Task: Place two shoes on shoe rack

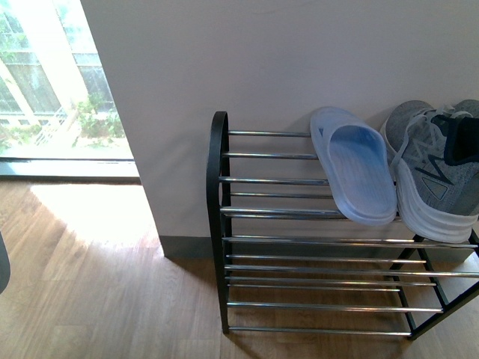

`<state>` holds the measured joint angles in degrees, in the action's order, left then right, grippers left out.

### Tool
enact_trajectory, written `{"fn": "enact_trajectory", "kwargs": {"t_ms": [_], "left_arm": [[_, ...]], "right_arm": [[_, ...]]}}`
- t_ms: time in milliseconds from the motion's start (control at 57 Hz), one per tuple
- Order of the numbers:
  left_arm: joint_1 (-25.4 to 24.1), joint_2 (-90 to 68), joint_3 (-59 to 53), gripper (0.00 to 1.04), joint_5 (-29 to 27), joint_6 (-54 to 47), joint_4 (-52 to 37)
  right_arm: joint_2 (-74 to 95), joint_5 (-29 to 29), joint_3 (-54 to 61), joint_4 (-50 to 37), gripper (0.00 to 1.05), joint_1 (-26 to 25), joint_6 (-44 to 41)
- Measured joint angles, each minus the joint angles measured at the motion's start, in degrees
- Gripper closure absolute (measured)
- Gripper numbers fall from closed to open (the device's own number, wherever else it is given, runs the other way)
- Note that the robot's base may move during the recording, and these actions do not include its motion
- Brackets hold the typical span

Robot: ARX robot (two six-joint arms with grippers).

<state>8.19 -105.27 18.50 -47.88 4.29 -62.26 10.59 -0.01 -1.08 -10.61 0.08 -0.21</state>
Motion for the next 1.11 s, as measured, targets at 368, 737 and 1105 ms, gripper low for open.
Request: {"fn": "enact_trajectory", "kwargs": {"t_ms": [368,737,1105], "left_arm": [[0.0,0.0,0.0,1.03,0.1,0.0,0.0],[-0.4,0.0,0.0,1.03,-0.2,0.0,0.0],[5.8,9.1,3.2,1.03,17.3,9.1,7.7]], "right_arm": [[-10.2,0.0,0.0,10.5,1.03,0.0,0.0],[-10.3,-0.2,0.0,10.6,0.33,0.0,0.0],[-10.3,0.3,0.0,10.6,0.09,0.0,0.0]]}}
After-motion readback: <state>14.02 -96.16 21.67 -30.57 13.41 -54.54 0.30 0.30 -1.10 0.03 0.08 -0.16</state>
